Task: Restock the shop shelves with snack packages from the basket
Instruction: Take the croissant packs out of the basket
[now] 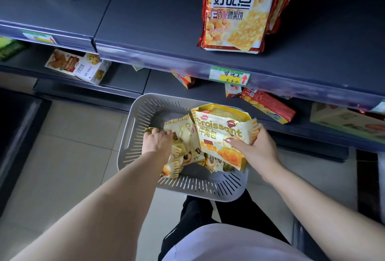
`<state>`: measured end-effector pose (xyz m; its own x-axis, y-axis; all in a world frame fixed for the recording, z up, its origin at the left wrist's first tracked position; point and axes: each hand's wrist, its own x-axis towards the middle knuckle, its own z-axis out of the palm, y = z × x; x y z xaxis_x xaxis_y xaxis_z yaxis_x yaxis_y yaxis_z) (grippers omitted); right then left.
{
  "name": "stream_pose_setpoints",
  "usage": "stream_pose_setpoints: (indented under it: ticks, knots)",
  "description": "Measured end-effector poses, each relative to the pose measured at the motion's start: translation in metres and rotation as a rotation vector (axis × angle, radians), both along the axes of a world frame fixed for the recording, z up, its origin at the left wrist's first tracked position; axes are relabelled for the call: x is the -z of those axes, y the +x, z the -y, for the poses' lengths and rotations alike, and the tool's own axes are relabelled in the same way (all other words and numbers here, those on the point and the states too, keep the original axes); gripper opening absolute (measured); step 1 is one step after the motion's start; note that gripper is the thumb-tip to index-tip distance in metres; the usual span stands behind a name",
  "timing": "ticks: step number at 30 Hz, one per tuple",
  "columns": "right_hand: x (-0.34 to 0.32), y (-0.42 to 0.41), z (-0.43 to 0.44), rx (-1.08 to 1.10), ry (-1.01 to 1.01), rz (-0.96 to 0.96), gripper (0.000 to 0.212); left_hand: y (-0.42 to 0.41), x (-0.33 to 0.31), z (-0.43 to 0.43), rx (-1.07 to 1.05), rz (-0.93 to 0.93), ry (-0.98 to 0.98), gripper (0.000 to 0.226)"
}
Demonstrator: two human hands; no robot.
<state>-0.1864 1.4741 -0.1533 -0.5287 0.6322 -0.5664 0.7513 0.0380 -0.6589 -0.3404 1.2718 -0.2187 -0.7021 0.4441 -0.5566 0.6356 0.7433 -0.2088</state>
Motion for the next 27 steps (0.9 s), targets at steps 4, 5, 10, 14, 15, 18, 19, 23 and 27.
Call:
stream_pose_setpoints:
  ticks: [4,5,10,14,15,18,19,23,27]
  knots:
    - [-0.002,0.005,0.010,0.024,-0.001,-0.027,0.053,-0.010,-0.014,0.005,0.078,0.036,0.026,0.037]
    - [-0.002,0.007,0.014,0.037,0.001,-0.034,0.053,-0.012,-0.017,0.006,0.089,0.042,0.046,0.033]
    - [-0.012,0.014,0.032,0.123,0.039,-0.070,0.057,-0.018,-0.041,0.008,-0.169,0.260,0.342,0.022]
    - [-0.025,0.024,0.040,0.254,0.156,-0.115,0.056,-0.015,-0.060,0.012,-0.303,0.383,0.488,0.018]
    - [-0.027,0.027,0.042,0.276,0.182,-0.119,0.051,-0.016,-0.063,0.013,-0.300,0.367,0.503,0.018]
    - [-0.029,0.036,0.047,0.318,0.194,-0.106,0.048,-0.019,-0.081,0.011,-0.297,0.339,0.568,0.022]
    - [-0.028,0.039,0.048,0.322,0.173,-0.097,0.048,-0.020,-0.087,0.009,-0.295,0.340,0.604,0.022]
    - [-0.028,0.046,0.055,0.365,0.027,-0.077,0.047,-0.020,-0.119,-0.002,-0.386,0.346,0.763,0.022]
    - [-0.025,0.052,0.059,0.412,-0.123,-0.127,0.049,-0.007,-0.149,-0.013,-0.708,0.558,1.004,0.031]
